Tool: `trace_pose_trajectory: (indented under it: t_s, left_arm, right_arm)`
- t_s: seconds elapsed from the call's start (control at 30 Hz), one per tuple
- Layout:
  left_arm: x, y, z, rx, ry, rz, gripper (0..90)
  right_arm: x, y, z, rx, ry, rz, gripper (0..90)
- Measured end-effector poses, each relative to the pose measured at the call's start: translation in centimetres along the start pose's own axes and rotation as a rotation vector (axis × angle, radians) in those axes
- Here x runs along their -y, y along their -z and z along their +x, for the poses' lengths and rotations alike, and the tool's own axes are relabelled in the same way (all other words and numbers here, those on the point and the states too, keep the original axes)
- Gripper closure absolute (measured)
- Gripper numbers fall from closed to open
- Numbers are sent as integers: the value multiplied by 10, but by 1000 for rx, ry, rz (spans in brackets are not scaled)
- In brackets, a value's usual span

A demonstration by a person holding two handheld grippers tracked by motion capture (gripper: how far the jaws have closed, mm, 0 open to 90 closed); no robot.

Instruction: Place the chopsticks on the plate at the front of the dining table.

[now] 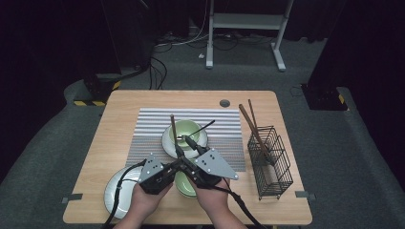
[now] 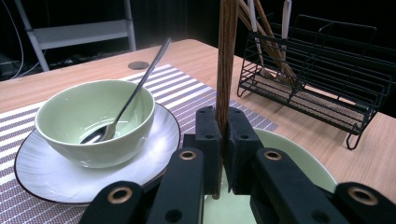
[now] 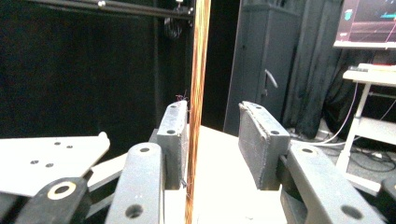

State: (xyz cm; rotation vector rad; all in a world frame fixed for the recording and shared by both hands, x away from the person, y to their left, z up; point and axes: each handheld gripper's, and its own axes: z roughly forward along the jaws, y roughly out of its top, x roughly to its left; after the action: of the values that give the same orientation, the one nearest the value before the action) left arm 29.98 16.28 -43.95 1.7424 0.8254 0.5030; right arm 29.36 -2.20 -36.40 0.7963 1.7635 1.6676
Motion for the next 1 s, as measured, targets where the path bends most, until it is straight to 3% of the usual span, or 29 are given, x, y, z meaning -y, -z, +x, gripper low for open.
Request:
trace_pose_trajectory:
  t_s: [0.4,1.0]
  left_arm:
    - [0,2,-2,10,-5,-2,849]
    - [2,10,0,43,8,-22,849]
  right_arm:
    - [18,-9,0,12,-11,39,626]
    - [30,-13,-23,73,-73,59,603]
